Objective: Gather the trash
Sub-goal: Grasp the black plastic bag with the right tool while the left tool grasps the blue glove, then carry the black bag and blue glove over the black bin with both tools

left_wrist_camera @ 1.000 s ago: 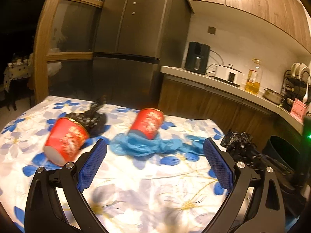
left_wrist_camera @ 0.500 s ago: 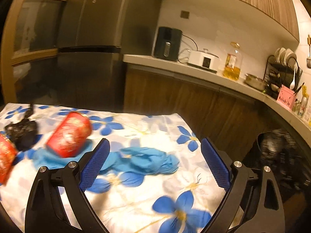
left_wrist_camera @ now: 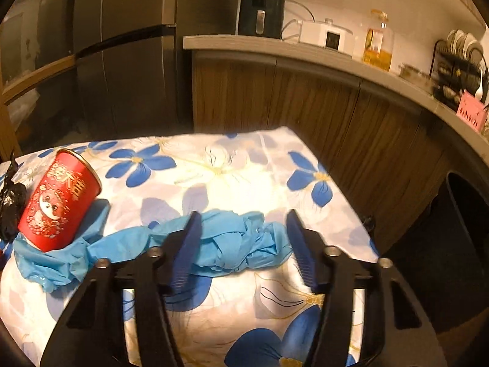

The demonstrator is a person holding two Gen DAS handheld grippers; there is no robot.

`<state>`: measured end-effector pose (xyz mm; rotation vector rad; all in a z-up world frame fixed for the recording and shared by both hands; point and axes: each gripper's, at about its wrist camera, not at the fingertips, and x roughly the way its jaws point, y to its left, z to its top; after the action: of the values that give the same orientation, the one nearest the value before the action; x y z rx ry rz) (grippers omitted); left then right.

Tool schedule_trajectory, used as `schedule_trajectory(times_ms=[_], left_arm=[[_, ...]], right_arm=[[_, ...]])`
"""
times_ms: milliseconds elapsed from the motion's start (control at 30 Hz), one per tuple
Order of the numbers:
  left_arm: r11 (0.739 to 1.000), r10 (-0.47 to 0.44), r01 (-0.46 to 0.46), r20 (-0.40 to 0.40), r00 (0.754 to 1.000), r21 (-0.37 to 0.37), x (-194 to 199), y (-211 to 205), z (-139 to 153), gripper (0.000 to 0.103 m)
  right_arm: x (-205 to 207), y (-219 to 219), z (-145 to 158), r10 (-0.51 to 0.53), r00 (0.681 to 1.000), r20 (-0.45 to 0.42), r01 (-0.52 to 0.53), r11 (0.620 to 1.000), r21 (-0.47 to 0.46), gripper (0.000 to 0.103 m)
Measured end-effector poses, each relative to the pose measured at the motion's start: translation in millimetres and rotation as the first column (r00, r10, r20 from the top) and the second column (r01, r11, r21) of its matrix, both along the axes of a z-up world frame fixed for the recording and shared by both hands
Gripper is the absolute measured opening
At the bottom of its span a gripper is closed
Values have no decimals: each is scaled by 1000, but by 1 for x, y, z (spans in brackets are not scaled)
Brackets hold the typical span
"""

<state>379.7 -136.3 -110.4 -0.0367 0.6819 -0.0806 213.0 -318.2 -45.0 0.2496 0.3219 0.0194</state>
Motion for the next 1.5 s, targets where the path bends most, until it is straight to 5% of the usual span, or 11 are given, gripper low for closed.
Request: schedule_trajectory(times_ms=[100,300,867,1500], left_arm=[[1000,3,-2,-31,1000,9,4,-1,-4,18],[1000,-7,8,-28,1000,11,-1,0,-3,2],[999,-28,35,159,987,-40,-68,-6,72,0],[968,-222,245,287,932,-46,-131,-98,127,0]], right_arm=[[-1,0,2,-1,1000,5,2,1000,-6,5],[-5,-2,3,-7,1000,11,7,1000,-4,5],[-29,-9,18,-41,997,63,40,999,15,5],[-66,-75,36,-183,976,121,180,983,33,5]])
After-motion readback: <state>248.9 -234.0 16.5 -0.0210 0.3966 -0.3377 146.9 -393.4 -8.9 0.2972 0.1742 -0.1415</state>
